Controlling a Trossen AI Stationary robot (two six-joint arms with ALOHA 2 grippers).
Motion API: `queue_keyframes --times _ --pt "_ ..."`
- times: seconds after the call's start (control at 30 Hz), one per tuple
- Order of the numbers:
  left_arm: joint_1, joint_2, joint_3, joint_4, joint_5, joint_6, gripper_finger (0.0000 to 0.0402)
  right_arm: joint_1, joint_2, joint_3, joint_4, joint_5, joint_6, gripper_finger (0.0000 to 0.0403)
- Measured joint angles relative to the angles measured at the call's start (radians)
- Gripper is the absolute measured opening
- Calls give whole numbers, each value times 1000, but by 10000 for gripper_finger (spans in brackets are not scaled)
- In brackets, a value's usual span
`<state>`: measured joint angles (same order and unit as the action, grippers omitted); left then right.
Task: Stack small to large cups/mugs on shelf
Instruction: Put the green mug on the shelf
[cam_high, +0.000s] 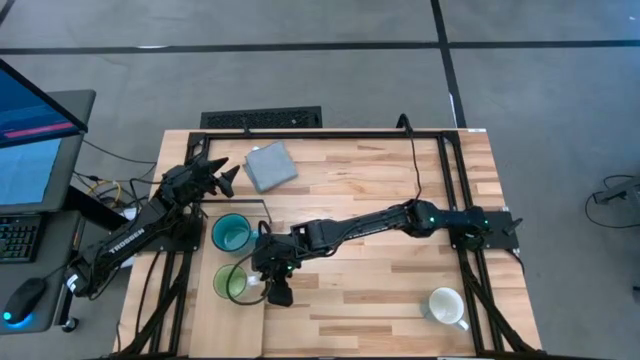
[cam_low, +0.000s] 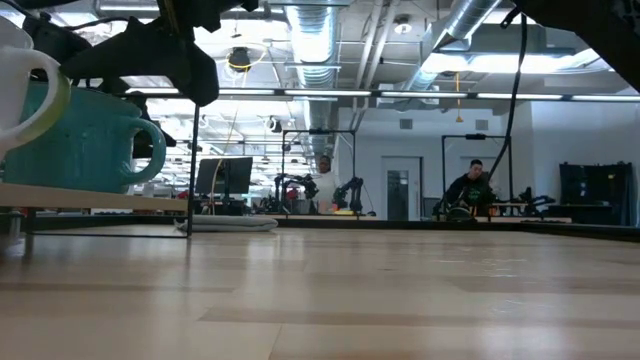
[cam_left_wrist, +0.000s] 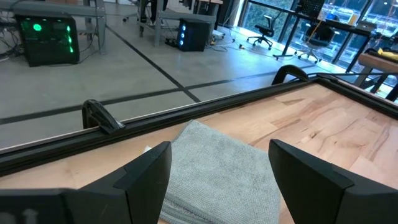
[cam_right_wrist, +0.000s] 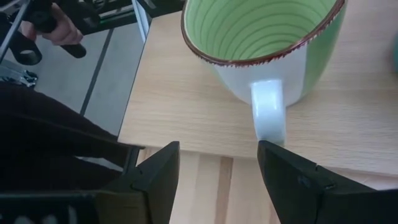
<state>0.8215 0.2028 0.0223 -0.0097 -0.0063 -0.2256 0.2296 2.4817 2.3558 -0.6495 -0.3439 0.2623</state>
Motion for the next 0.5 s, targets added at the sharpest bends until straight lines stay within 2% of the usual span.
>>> queue_keyframes --times 0.3,0.5 --pt "0 0 0 0 0 -4 261 6 0 0 8 -2 1 240" --pt "0 0 0 0 0 -5 261 6 0 0 -78 5 75 240"
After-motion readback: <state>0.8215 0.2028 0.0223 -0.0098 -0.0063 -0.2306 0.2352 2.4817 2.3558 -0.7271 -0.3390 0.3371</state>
